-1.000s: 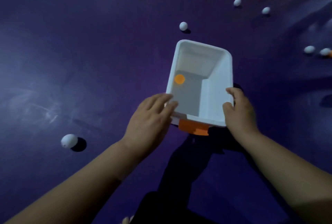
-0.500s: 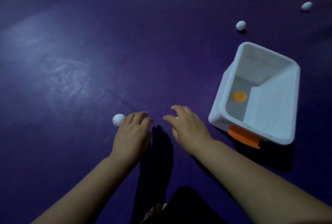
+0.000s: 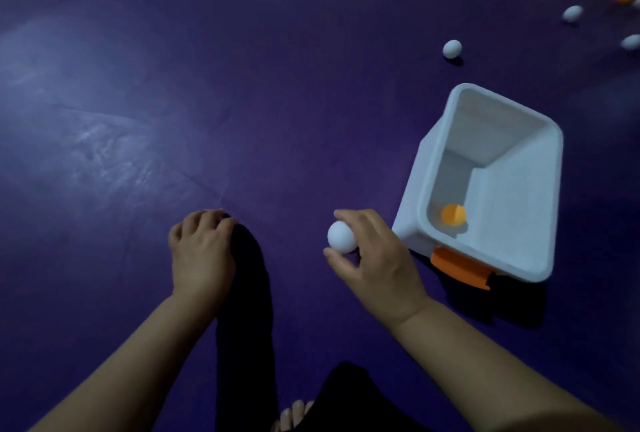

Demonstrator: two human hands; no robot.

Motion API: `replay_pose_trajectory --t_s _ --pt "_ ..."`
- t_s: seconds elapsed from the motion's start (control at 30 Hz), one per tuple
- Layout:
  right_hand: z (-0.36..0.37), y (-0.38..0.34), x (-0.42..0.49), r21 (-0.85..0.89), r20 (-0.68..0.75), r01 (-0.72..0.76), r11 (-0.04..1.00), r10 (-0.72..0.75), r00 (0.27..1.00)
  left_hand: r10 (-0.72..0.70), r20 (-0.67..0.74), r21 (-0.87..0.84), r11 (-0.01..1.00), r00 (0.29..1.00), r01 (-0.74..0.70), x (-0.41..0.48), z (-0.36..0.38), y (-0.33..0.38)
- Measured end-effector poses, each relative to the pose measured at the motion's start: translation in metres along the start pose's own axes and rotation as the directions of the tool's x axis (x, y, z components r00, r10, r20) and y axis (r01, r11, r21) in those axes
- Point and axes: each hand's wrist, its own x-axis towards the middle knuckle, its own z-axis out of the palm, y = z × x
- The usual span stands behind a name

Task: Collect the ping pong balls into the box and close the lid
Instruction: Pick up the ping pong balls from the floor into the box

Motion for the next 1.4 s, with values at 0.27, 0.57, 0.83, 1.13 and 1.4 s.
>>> replay_pose_trajectory --t_s 0.27,0.57,0.83,1.13,1.4 --pt "-0.078 0.028 -0.001 0.122 -0.485 -0.216 0.969 0.248 0.839 -0.142 0.034 -0.113 0.983 0.989 0.145 0.005 0.0 0.007" --pt "-0.101 0.083 -0.032 0.082 -0.426 -0.581 0.81 0.555 0.714 0.192 -0.144 -0.559 0.794 0.971 -0.239 0.034 -0.034 0.147" --pt "-0.098 0.086 -0.031 0.024 -0.421 -0.608 0.793 0.56 0.714 0.497 -0.26 -0.624 0.568 0.828 -0.537 0.041 -0.075 0.247" --pt "-0.115 0.081 -0.017 -0.194 -0.142 -0.645 0.739 0.63 0.764 0.26 0.237 -0.531 0.841 0.936 -0.099 0.052 -0.063 0.25" --pt "-0.197 0.11 0.028 -0.608 0.21 -0.302 0.735 0.515 0.831 0.287 0.195 -0.632 0.768 0.938 -0.104 0.072 -0.073 0.282"
